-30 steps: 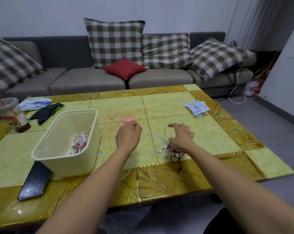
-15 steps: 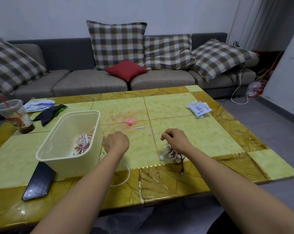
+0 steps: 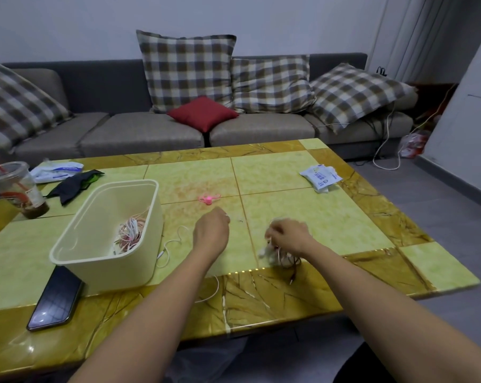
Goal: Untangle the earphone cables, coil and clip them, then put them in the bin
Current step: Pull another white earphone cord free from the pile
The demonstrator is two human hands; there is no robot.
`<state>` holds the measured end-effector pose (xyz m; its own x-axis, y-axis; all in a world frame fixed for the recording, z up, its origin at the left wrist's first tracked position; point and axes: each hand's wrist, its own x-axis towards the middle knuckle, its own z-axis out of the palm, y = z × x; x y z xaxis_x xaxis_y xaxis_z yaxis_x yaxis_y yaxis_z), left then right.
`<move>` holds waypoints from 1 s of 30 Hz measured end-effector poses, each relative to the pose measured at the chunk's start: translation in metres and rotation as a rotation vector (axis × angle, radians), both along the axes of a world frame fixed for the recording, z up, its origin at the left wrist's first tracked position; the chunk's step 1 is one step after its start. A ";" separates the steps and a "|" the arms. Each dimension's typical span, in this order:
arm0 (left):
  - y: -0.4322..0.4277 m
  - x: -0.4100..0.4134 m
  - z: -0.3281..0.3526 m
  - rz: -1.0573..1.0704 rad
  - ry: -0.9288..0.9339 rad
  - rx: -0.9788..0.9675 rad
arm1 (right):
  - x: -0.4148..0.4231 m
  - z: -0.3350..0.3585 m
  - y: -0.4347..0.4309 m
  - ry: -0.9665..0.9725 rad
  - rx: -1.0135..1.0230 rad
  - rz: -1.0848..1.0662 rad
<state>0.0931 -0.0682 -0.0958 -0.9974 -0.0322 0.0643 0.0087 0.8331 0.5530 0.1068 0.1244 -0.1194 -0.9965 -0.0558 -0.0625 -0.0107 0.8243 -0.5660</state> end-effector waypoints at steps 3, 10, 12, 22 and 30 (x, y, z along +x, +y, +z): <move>-0.003 -0.001 0.007 0.140 0.103 0.052 | -0.005 0.010 0.003 0.455 -0.110 -0.177; -0.005 -0.001 0.016 0.327 0.160 0.097 | -0.011 0.001 0.006 0.094 0.269 -0.105; -0.009 -0.002 0.016 0.363 0.161 0.121 | -0.010 0.003 0.007 0.158 0.287 -0.148; -0.021 -0.014 -0.003 0.261 -0.108 -0.034 | -0.009 0.024 -0.008 0.069 -0.073 -0.016; -0.054 -0.013 -0.014 0.328 -0.161 -0.322 | -0.009 0.018 -0.006 0.018 -0.081 0.030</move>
<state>0.0803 -0.1218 -0.1099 -0.9361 -0.3504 -0.0313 -0.3474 0.9065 0.2398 0.0973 0.1184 -0.1016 -0.9952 -0.0900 -0.0384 -0.0458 0.7752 -0.6301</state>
